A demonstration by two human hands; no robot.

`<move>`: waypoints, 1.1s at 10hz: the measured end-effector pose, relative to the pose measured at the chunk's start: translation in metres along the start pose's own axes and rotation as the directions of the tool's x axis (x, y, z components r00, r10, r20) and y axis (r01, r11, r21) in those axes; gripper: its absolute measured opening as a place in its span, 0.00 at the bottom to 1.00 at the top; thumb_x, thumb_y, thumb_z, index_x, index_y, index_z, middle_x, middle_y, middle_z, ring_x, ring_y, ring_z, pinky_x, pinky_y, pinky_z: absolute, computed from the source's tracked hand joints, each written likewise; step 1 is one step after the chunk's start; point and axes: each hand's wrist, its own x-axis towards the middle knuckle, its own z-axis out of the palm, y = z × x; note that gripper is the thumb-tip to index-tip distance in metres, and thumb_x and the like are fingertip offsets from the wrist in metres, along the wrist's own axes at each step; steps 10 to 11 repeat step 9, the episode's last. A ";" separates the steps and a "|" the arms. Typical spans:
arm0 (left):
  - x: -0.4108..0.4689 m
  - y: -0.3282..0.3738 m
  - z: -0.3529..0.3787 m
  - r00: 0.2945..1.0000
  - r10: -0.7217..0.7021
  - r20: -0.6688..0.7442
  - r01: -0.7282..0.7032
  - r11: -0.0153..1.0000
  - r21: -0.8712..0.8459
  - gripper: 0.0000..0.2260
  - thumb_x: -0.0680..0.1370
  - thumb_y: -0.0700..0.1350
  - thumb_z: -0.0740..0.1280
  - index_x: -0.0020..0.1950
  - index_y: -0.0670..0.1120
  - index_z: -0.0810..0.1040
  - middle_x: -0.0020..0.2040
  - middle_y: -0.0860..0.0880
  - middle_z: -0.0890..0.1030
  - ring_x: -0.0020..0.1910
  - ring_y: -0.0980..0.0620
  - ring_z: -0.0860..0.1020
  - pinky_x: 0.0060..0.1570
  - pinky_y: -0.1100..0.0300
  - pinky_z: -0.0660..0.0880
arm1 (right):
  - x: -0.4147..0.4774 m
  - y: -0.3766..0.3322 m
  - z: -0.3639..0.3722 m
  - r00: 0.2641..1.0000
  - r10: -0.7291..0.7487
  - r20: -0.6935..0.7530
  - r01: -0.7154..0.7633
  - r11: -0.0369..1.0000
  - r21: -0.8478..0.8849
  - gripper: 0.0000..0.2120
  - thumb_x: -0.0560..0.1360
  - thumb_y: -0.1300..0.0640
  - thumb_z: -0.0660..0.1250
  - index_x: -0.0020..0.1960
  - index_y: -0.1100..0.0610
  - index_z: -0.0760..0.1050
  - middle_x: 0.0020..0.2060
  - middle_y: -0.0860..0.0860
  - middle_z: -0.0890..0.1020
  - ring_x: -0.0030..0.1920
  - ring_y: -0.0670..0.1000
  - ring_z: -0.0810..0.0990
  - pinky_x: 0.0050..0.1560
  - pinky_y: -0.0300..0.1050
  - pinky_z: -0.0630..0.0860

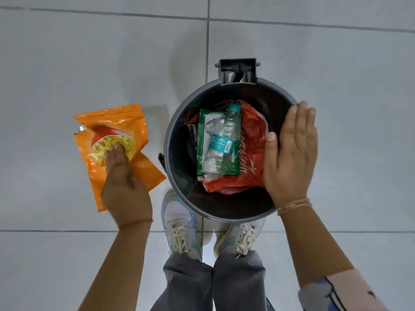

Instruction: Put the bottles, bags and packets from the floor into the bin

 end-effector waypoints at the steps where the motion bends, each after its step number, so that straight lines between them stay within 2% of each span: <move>1: -0.029 0.047 -0.039 0.981 0.168 -0.094 -0.170 0.985 -0.019 0.20 0.71 0.36 0.54 0.61 0.34 0.73 0.63 0.37 0.72 0.53 0.29 0.77 0.50 0.50 0.72 | -0.001 0.000 -0.007 0.997 0.026 0.079 -0.034 0.994 0.108 0.24 0.79 0.56 0.51 0.73 0.64 0.55 0.73 0.60 0.59 0.74 0.53 0.51 0.74 0.52 0.50; 2: -0.050 0.097 -0.045 0.946 0.324 -0.008 -0.324 0.943 -0.069 0.20 0.67 0.36 0.53 0.53 0.31 0.77 0.60 0.35 0.76 0.58 0.32 0.75 0.53 0.48 0.71 | 0.001 -0.001 -0.013 0.990 0.025 0.140 -0.053 0.977 0.206 0.24 0.79 0.55 0.49 0.73 0.62 0.54 0.74 0.58 0.57 0.74 0.50 0.49 0.75 0.50 0.48; 3: -0.064 0.127 -0.010 0.920 0.323 0.223 -0.304 0.946 -0.116 0.25 0.71 0.35 0.54 0.69 0.41 0.64 0.69 0.39 0.67 0.70 0.43 0.60 0.67 0.45 0.66 | 0.003 0.001 -0.017 0.989 0.019 0.146 -0.055 0.966 0.252 0.24 0.79 0.55 0.48 0.73 0.61 0.53 0.74 0.56 0.56 0.73 0.47 0.47 0.74 0.47 0.46; 4: -0.069 0.125 0.045 0.853 0.174 0.492 -0.198 0.980 -0.003 0.29 0.77 0.34 0.54 0.73 0.47 0.44 0.76 0.45 0.50 0.74 0.51 0.43 0.73 0.54 0.46 | 0.003 0.001 -0.017 0.985 0.011 0.170 -0.056 0.963 0.263 0.25 0.79 0.54 0.48 0.73 0.60 0.52 0.75 0.56 0.56 0.73 0.47 0.47 0.74 0.47 0.45; 5: -0.076 0.106 0.087 0.827 0.063 0.559 -0.162 0.978 0.130 0.32 0.78 0.36 0.56 0.73 0.42 0.38 0.76 0.43 0.44 0.75 0.46 0.41 0.72 0.56 0.40 | 0.002 0.002 -0.016 0.987 0.010 0.159 -0.052 0.963 0.263 0.25 0.79 0.54 0.47 0.73 0.61 0.53 0.75 0.57 0.56 0.74 0.48 0.48 0.75 0.48 0.46; 6: -0.078 0.094 0.103 0.824 0.004 0.567 -0.122 0.978 0.171 0.34 0.78 0.37 0.58 0.72 0.40 0.35 0.76 0.41 0.40 0.74 0.44 0.39 0.72 0.53 0.40 | 0.002 0.004 -0.014 0.990 -0.004 0.142 -0.034 0.963 0.269 0.24 0.79 0.54 0.48 0.73 0.61 0.53 0.75 0.57 0.57 0.74 0.50 0.49 0.75 0.49 0.46; 7: -0.078 0.089 0.103 0.819 0.036 0.572 -0.158 0.974 0.165 0.31 0.79 0.40 0.54 0.72 0.40 0.35 0.76 0.42 0.40 0.74 0.44 0.39 0.71 0.53 0.39 | 0.000 0.005 -0.011 0.988 0.000 0.154 -0.038 0.970 0.240 0.25 0.79 0.53 0.48 0.73 0.61 0.53 0.75 0.58 0.56 0.75 0.53 0.49 0.75 0.50 0.46; 8: -0.077 0.094 0.087 0.845 0.101 0.526 -0.198 0.971 0.132 0.27 0.81 0.45 0.50 0.73 0.41 0.37 0.76 0.42 0.42 0.74 0.46 0.40 0.70 0.56 0.36 | 0.001 0.000 -0.015 0.989 -0.058 0.139 0.047 0.995 0.085 0.26 0.79 0.53 0.52 0.74 0.63 0.52 0.75 0.60 0.56 0.74 0.53 0.46 0.74 0.51 0.46; 9: -0.078 0.099 0.059 0.848 0.285 0.447 -0.355 0.931 0.081 0.26 0.81 0.47 0.51 0.73 0.43 0.40 0.76 0.44 0.45 0.74 0.47 0.38 0.70 0.56 0.36 | -0.005 -0.008 -0.025 0.934 -0.254 0.253 0.276 0.960 -0.056 0.28 0.80 0.53 0.55 0.74 0.62 0.49 0.75 0.59 0.54 0.74 0.55 0.43 0.74 0.50 0.44; 11: -0.078 0.099 0.059 0.848 0.285 0.447 -0.355 0.931 0.081 0.26 0.81 0.47 0.51 0.73 0.43 0.40 0.76 0.44 0.45 0.74 0.47 0.38 0.70 0.56 0.36 | -0.005 -0.008 -0.025 0.934 -0.254 0.253 0.276 0.960 -0.056 0.28 0.80 0.53 0.55 0.74 0.62 0.49 0.75 0.59 0.54 0.74 0.55 0.43 0.74 0.50 0.44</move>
